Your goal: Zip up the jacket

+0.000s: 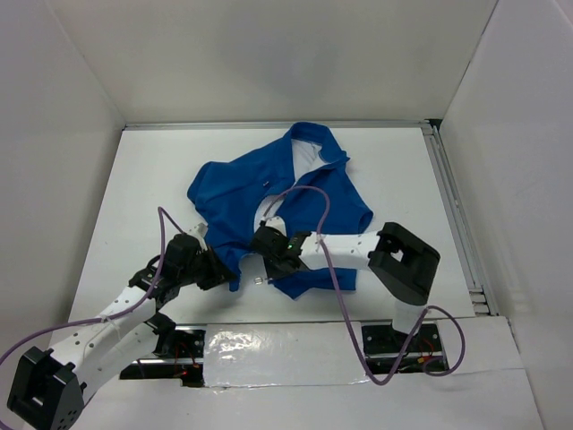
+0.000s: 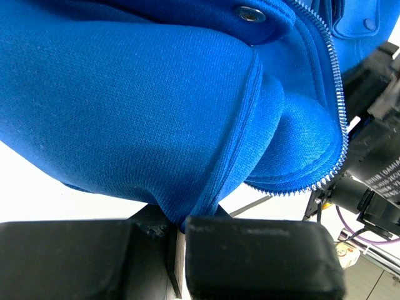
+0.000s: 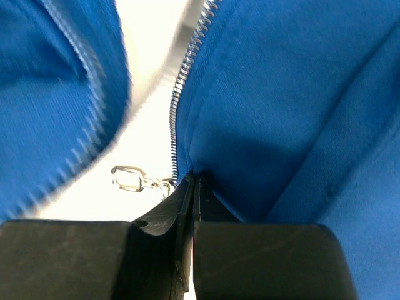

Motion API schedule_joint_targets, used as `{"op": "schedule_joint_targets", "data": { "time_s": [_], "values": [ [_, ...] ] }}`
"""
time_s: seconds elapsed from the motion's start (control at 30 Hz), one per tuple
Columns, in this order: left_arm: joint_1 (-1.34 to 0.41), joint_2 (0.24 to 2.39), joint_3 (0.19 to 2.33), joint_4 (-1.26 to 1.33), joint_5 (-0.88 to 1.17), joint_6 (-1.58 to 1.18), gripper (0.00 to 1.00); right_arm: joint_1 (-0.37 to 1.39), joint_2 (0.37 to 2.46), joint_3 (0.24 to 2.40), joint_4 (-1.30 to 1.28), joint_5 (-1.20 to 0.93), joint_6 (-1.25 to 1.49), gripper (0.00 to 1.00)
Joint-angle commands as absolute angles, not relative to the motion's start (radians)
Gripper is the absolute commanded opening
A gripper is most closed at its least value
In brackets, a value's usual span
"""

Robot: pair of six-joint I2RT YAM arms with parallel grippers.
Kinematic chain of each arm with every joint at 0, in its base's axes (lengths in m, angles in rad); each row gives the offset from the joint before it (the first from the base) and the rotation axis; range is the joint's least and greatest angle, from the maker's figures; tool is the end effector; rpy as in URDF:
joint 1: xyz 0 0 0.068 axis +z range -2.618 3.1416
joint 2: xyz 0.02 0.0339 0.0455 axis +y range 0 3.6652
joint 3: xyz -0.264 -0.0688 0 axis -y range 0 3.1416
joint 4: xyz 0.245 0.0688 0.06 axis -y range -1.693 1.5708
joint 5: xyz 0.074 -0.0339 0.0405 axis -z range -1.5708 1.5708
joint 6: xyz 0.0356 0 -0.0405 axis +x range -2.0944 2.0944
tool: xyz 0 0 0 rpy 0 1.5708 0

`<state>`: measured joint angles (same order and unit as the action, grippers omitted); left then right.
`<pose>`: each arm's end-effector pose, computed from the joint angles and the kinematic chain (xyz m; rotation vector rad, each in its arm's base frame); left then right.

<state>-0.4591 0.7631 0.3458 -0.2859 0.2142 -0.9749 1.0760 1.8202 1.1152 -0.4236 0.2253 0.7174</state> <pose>0.1405 -0.0779 0.1812 -0.5079 2.4047 -0.9461 0.1766 0.3105 0.1580 -0.4107 2.6481 0.2813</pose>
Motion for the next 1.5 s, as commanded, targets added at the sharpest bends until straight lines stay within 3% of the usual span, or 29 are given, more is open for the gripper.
{"op": "schedule_joint_targets", "data": {
  "time_s": [0.0,0.2,0.4,0.67,0.83,0.9,0.97,1.0,1.03,1.27,1.47],
  "values": [
    [-0.453,0.753,0.383,-0.275,0.207,-0.982,0.0,1.092,1.717,1.026,-0.353,0.251,0.7,0.0],
    [-0.453,0.765,0.431,-0.229,0.27,-0.963,0.0,1.091,1.372,0.91,-0.173,0.262,0.606,0.0],
    [-0.456,0.778,0.442,-0.221,0.273,-0.966,0.0,1.135,1.335,0.878,-0.245,0.161,0.534,0.0],
    [-0.456,0.818,0.413,-0.193,0.27,-0.982,0.0,1.262,1.554,0.919,-0.281,-0.032,0.433,0.0],
    [-0.456,0.821,0.4,-0.201,0.25,-0.988,0.0,1.264,1.698,0.951,-0.294,-0.015,0.466,0.0],
    [-0.456,0.816,0.394,-0.204,0.242,-0.989,0.0,1.262,1.713,0.96,-0.305,-0.003,0.498,0.1],
    [-0.457,0.808,0.393,-0.215,0.238,-0.991,0.0,1.262,1.7,0.962,-0.317,0.033,0.523,0.27],
    [-0.456,0.805,0.39,-0.218,0.238,-0.992,0.0,1.262,1.672,0.96,-0.333,0.07,0.546,0.45],
    [-0.457,0.799,0.391,-0.224,0.235,-0.996,0.0,1.262,1.658,0.962,-0.35,0.096,0.566,0.49],
    [-0.457,0.769,0.387,-0.25,0.229,-1.005,0.0,1.284,1.641,1.008,-0.54,0.197,0.71,0.49],
    [-0.457,0.742,0.371,-0.259,0.227,-1.019,0.0,1.287,1.729,1.023,-0.584,0.209,0.834,0.61]
  ]
}}
